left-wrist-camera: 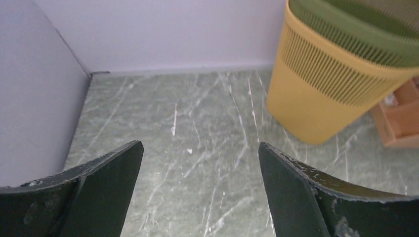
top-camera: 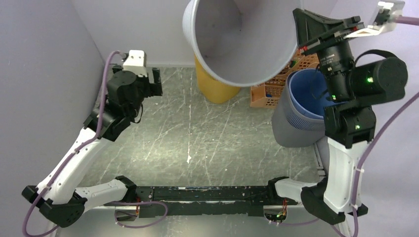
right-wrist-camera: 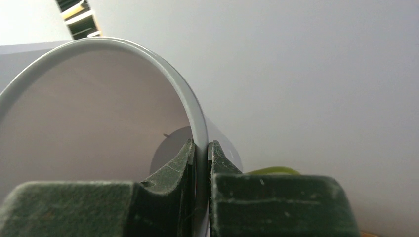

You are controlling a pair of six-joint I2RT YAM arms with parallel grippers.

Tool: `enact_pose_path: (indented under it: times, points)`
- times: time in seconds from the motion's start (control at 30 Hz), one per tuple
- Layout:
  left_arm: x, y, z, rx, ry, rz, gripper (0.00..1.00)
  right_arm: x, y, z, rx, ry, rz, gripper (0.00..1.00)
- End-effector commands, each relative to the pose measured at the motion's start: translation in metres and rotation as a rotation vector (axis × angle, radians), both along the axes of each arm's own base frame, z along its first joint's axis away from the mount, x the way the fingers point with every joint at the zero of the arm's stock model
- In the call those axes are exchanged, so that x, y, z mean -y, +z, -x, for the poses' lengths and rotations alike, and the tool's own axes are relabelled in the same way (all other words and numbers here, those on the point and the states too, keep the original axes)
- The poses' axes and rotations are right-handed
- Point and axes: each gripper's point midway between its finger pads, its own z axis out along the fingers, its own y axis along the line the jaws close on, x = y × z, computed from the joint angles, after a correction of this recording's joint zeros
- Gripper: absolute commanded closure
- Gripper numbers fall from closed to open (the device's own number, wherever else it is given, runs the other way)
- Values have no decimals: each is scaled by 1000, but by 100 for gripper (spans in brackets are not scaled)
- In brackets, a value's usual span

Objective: Turn the large container upside down

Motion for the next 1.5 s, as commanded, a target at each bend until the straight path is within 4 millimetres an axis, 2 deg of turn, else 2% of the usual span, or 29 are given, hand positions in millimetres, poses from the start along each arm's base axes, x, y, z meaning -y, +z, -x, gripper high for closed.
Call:
enact_pose_path:
  times: [0.0,0.1,0.23,0.3,0.4,0.5,0.63,0.8,0.87,1.1,1.3,1.33,1.37,1.4,1.47]
  points:
    - [-32,50,11,118,116,21,1,-12,-13,21,-43,107,0,100]
    - [-34,70,19,166,93,44,1,-19,-44,27,-108,154,10,100]
    - [-36,97,32,213,49,71,1,-28,-103,20,-232,198,32,100]
    - [-30,112,41,232,-14,96,1,-32,-132,14,-282,210,34,100]
    - [-11,121,50,224,-139,125,1,-37,-165,7,-349,228,38,100]
    - [9,116,57,165,-243,146,2,-37,-189,-1,-404,217,54,100]
    - [36,98,64,88,-386,155,4,-28,-236,-21,-524,126,115,100]
    - [49,71,63,24,-439,142,3,-27,-309,-39,-689,87,173,100]
    - [52,62,61,4,-449,139,3,-24,-329,-44,-727,69,183,100]
    - [70,40,58,-52,-510,159,4,-21,-373,-54,-800,31,203,100]
    - [83,33,58,-76,-562,172,4,-19,-384,-58,-818,11,201,100]
    - [87,32,59,-79,-580,178,0,-17,-386,-59,-822,4,206,94]
    - [91,32,60,-82,-599,185,1,-16,-385,-59,-820,-3,210,86]
    - [96,32,61,-83,-619,192,1,-15,-383,-59,-815,-10,211,72]
    - [107,31,65,-86,-671,204,1,-14,-375,-58,-792,-14,221,55]
